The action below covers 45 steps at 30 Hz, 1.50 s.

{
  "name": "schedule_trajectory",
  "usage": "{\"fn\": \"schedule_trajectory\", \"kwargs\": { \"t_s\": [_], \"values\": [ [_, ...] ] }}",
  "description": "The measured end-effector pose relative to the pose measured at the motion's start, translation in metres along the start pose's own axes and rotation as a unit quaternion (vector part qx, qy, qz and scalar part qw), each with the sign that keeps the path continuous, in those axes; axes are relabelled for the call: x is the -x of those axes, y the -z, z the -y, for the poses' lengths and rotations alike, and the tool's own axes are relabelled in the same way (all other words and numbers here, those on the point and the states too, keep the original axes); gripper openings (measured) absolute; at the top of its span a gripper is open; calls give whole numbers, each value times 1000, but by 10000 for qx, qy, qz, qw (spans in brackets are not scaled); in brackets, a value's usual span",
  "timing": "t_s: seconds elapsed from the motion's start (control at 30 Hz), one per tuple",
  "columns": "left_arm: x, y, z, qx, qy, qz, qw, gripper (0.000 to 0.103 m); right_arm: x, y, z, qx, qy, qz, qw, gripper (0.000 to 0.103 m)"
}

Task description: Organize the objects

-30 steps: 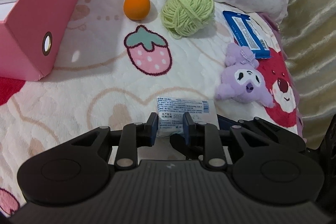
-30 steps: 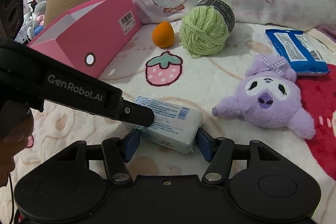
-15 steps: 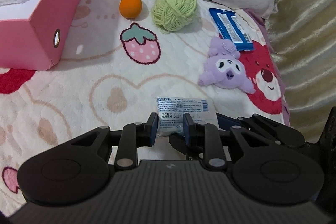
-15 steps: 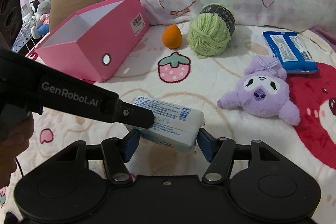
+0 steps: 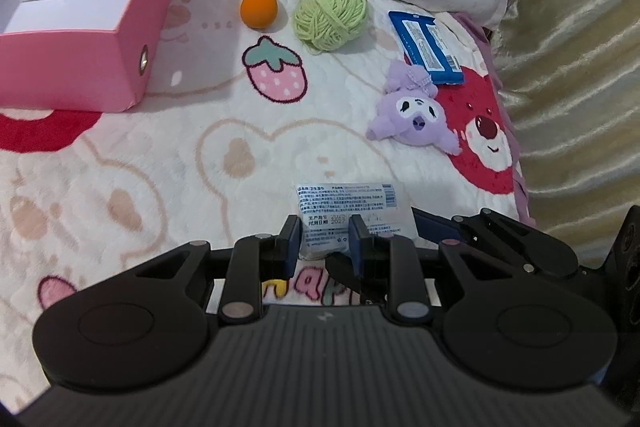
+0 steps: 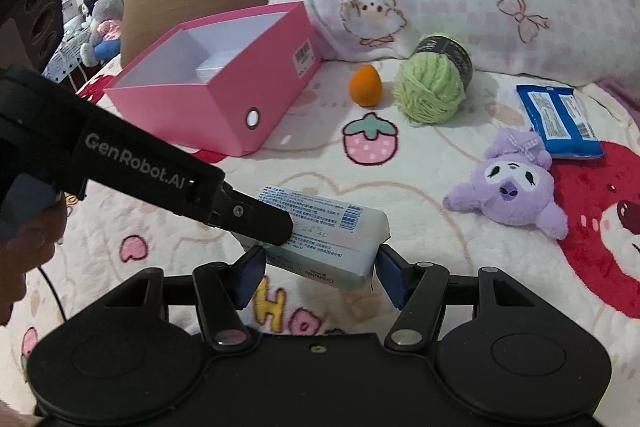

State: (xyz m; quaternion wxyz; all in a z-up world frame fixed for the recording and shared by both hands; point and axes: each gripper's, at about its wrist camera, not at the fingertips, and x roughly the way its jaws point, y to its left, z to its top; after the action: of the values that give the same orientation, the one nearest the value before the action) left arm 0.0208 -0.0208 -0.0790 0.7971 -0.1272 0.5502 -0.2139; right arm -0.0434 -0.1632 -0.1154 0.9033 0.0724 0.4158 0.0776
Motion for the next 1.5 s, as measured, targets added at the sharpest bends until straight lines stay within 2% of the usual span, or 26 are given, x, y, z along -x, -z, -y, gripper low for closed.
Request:
{"fn": "schedule_trajectory", "kwargs": {
  "t_s": [0.4, 0.67, 1.07, 1.5],
  "values": [
    [49, -1, 5, -192, -120, -8, 9997, 23, 29, -27, -36, 335, 27, -173, 9993, 67],
    [85, -8, -2, -193, -145, 192, 9995, 24, 43, -48, -60, 613, -5, -20, 9981, 66],
    [134, -21, -30, -185, -275, 400, 9986, 24, 47, -81, -104, 898, -141, 166, 9957, 66],
    [179, -57, -73, -105, -373, 652, 9971, 24, 37, -126, -145, 1021, -403, 310, 9935, 63]
  ]
}}
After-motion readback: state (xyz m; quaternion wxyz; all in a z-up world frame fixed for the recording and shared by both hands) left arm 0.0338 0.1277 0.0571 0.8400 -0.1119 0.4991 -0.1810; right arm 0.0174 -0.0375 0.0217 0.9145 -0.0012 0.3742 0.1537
